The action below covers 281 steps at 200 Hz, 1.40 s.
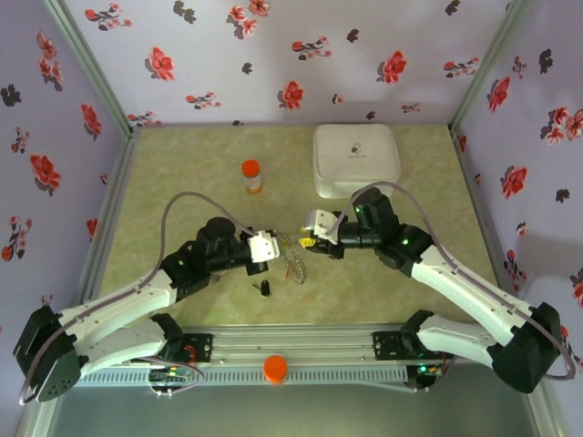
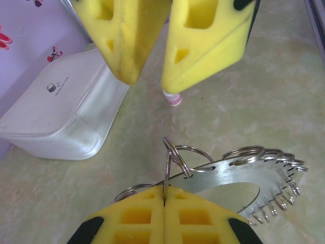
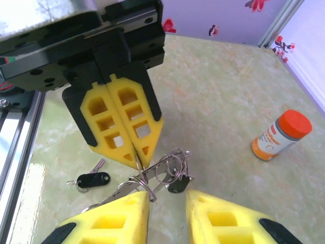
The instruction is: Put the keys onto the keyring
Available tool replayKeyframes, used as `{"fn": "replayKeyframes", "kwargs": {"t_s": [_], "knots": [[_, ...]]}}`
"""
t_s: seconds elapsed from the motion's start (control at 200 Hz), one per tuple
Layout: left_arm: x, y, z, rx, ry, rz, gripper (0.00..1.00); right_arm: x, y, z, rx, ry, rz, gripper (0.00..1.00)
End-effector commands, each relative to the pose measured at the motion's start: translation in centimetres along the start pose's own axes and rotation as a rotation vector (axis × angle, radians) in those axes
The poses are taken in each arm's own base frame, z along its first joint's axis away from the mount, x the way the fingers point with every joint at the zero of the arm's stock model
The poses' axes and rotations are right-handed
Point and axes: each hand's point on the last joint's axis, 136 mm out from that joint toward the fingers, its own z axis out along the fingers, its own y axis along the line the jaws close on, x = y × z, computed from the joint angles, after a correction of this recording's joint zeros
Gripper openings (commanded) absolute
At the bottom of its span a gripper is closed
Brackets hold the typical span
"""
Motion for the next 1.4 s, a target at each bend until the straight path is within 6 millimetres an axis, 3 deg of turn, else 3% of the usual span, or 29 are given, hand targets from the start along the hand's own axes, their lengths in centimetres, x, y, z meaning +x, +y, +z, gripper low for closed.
{"fn": "replayKeyframes", "kwargs": {"t_s": [0.0,0.385,0.52,0.715,1.02,1.235,1.4], "knots": [[-2.5,1.0,-0.5,-0.039,-0.062,0.076,0.00,0.4,0.2,0.3,0.004,0.023,-0.047,0.24],[-2.8,0.5,-0.6,-0.028,-0.083,0.086,0.00,0.2,-2.9,0.7,0.181,0.008,-0.044,0.25],[-2.8,0.3,-0.5,-0.015,-0.085,0.097,0.00,-0.1,-2.6,1.0,0.142,0.001,-0.038,0.30],[-2.9,0.2,-0.6,-0.012,-0.090,0.107,0.00,1.4,-0.5,1.9,0.012,0.101,-0.043,0.35],[-2.8,0.4,-0.7,-0.043,-0.099,0.097,0.00,1.4,2.0,1.1,-0.099,0.102,0.002,0.42],[-3.1,0.6,-0.9,-0.057,-0.116,0.086,0.00,0.6,1.8,1.7,-0.078,0.055,0.026,0.41],[-3.1,0.6,-1.0,-0.067,-0.132,0.068,0.00,0.1,1.7,1.9,-0.053,0.024,0.020,0.34]]}}
